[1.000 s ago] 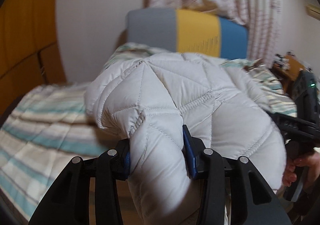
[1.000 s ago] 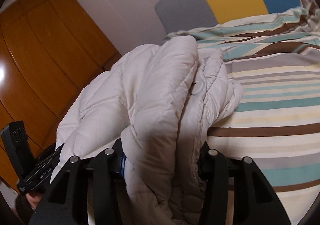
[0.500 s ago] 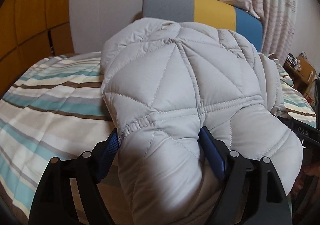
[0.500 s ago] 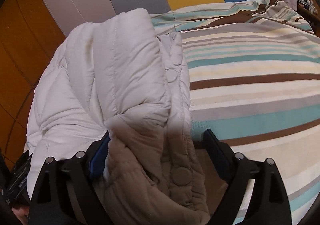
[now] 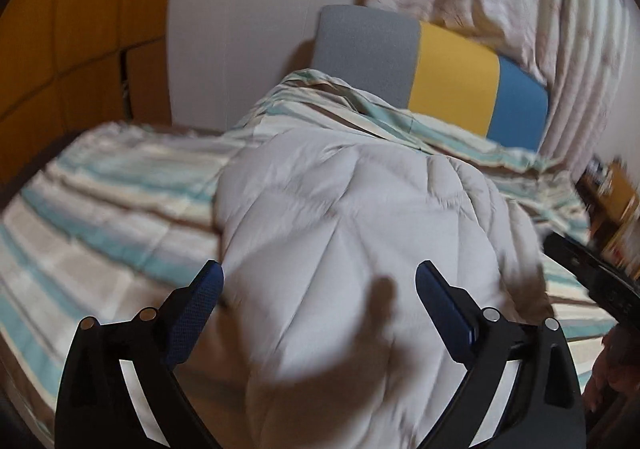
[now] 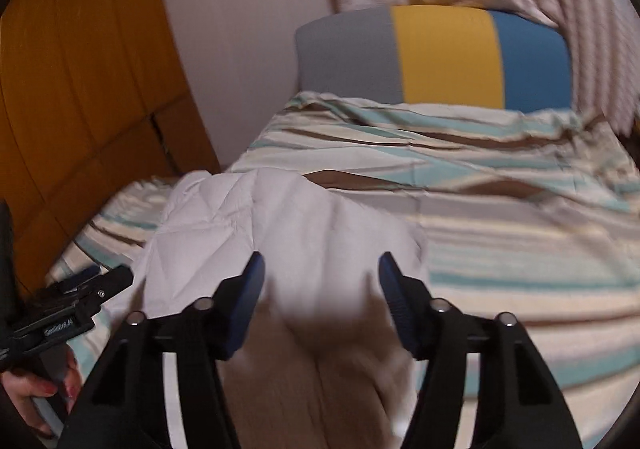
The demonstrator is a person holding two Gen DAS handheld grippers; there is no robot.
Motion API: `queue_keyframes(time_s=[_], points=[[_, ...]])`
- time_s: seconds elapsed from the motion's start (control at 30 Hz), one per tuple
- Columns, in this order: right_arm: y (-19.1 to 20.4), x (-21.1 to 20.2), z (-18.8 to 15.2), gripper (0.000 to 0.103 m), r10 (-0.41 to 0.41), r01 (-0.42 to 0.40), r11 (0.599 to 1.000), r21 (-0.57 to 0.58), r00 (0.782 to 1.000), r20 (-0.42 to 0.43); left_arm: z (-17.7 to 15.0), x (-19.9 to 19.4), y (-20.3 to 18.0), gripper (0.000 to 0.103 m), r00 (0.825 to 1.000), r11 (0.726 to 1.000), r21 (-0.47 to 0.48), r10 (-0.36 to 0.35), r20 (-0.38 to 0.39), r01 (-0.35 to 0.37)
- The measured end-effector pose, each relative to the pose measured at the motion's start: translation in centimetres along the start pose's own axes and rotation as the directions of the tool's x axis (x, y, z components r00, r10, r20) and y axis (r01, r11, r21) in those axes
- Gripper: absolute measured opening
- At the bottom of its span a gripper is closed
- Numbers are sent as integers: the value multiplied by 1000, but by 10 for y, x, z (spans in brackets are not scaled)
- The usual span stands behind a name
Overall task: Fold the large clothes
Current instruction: 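Lower the folded jacket onto the bed and open both grippers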
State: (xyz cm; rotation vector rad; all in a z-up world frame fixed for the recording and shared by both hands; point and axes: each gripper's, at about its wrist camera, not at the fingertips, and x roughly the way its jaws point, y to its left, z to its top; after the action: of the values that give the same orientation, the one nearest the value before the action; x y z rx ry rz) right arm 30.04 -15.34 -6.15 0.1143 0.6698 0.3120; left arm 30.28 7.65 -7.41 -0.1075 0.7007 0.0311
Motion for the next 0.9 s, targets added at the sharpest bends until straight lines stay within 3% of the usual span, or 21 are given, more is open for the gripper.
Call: queue_keyframes(time_s=[0.1,0.23,0.43,0.73,0.9], points=[[5,50,12,51,-66,63,997,-44,995,-70,14,31,-19,96,999,998,60,34,-32,-32],[-19,97,-9,51,-71,75,997,17,985,-155,14,73,-26,98,994,994,97,54,-95,-45],[-31,115,-22,51,-105,109,993,32,988,-115,3,105,-20,100,991,997,73,23,-130,-14],[-25,120,-31,52,-145,145,989,-4,987,-67,-6,105,-21,100,996,996,77,53,-74,-47],[-20,113,-30,57,-155,153,988,-36,986,-56,-13,75,-25,100,996,995,53,90,-13,-89]])
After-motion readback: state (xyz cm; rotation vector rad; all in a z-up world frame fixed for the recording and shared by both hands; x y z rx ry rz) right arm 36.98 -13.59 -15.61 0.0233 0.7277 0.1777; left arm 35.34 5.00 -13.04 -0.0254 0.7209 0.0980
